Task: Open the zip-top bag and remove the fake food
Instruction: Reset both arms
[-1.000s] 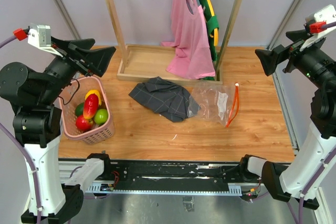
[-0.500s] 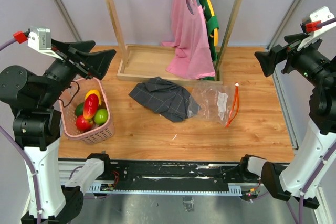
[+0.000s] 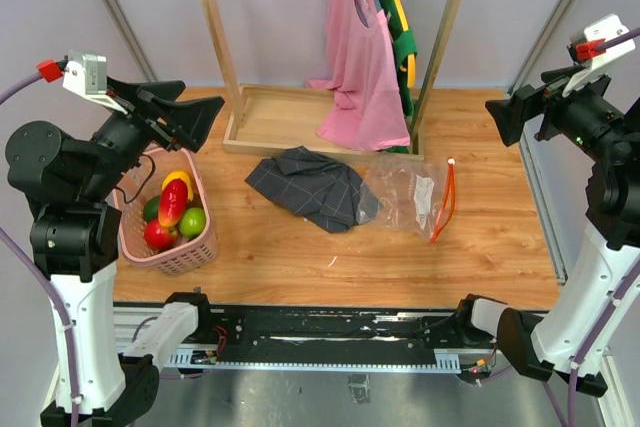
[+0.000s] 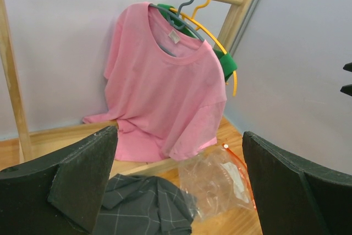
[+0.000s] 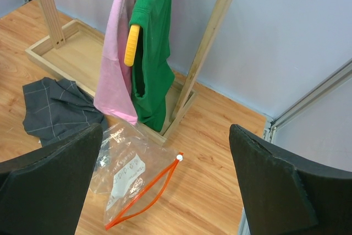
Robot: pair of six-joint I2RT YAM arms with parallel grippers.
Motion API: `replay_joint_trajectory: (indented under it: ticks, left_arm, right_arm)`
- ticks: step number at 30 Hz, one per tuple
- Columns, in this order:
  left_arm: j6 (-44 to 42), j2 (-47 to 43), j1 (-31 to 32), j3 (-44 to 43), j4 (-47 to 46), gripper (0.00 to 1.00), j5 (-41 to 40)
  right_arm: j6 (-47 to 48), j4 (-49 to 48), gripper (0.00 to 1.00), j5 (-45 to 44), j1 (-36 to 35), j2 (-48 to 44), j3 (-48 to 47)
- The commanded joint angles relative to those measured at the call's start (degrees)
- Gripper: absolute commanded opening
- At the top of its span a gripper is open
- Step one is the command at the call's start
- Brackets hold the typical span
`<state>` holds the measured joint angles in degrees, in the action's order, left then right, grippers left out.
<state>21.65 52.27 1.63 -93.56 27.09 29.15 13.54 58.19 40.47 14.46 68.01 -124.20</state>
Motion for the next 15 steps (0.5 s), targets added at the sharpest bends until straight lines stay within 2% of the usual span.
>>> replay_joint_trajectory:
  ticks: [1,15]
  left_arm:
    - [-0.85,-0.25,-0.34,0.86,-1.06,0.99,0.76]
    - [-0.9,-0.15,-0.31,2.31,-1.48,0.99,0.82]
  right_arm:
    - [0.49,-0.23,0.98,-0.43,0.75,-0.55,0.28]
    - [2.06,0.16,0.98,-0.87,0.76,-0.42,0.87]
